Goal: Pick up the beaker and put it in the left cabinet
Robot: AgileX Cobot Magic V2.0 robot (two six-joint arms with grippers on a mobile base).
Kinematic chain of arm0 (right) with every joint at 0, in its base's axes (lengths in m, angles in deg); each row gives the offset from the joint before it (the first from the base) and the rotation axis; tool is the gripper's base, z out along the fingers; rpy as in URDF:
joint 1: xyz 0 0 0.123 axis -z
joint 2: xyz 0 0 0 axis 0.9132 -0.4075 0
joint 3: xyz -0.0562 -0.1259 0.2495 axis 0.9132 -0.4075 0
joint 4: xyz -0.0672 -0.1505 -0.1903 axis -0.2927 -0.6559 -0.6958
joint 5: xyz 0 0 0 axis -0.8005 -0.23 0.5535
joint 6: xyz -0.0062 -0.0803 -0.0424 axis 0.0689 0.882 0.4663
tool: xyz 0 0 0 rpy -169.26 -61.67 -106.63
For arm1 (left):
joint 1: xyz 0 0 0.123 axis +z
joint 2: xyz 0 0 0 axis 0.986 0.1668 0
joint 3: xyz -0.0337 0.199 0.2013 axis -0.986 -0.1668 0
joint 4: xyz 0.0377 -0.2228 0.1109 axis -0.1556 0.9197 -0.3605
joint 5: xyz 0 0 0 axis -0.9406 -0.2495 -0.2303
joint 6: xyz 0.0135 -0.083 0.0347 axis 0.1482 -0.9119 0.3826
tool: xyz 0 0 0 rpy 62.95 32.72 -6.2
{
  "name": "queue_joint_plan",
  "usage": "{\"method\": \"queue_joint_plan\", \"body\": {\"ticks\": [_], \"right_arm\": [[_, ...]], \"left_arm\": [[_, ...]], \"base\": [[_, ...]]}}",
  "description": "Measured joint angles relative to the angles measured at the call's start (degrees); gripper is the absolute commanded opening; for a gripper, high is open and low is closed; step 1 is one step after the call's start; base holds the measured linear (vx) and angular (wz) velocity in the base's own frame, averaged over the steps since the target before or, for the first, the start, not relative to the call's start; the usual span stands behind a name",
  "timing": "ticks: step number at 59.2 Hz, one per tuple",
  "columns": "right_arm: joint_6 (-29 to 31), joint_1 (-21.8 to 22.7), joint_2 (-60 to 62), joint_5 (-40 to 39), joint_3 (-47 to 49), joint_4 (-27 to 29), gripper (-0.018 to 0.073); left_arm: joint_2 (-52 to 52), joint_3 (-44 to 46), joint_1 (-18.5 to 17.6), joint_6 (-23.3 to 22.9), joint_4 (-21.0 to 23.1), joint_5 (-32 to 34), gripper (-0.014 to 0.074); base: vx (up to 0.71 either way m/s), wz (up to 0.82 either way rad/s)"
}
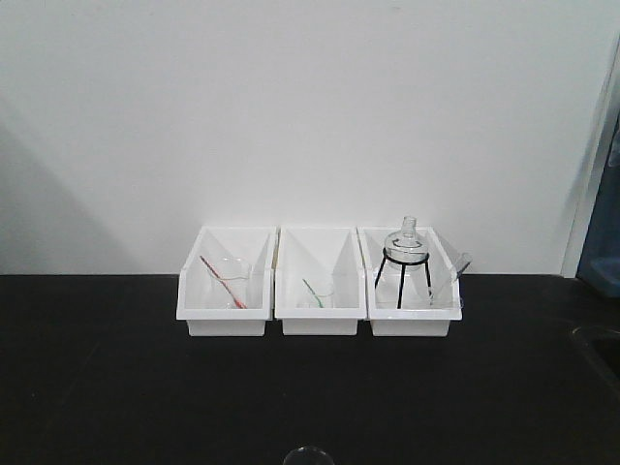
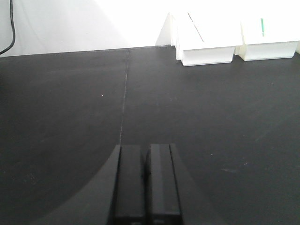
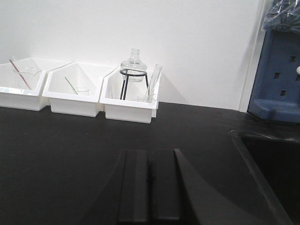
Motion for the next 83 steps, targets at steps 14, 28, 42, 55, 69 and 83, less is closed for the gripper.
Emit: {"method": "queue_joint_plan", "body": {"ticks": [14, 28, 42, 55, 69, 83], "right_arm": [[0.0, 0.0, 0.0, 0.0, 0.0, 0.0, -0.0008], [0.0, 0.0, 0.0, 0.0, 0.0, 0.0, -0.0008], [0.0, 0.0, 0.0, 0.0, 0.0, 0.0, -0.0008], [0.0, 0.0, 0.0, -0.1, 0.0, 0.0, -0.0008], [-3.1, 0.0, 0.0, -11.5, -0.1, 1.8, -0.0008], [-3.7, 0.0, -6.1, -16.8, 10.2, 2.5, -0.0008]], "left_arm": [[0.0, 0.0, 0.0, 0.0, 0.0, 0.0, 0.0004], [0.0, 0.0, 0.0, 0.0, 0.0, 0.0, 0.0004], [0.0, 0.0, 0.0, 0.0, 0.0, 0.0, 0.0004], [0.0, 0.0, 0.0, 0.0, 0.0, 0.0, 0.0004], [0.0, 0.0, 0.0, 0.0, 0.0, 0.0, 0.0004], [0.0, 0.0, 0.0, 0.0, 0.0, 0.0, 0.0004]], "base": [[0.00, 0.00], [0.00, 0.00], [0.00, 0.00], [0.00, 0.00], [0.00, 0.00], [0.00, 0.00]]}}
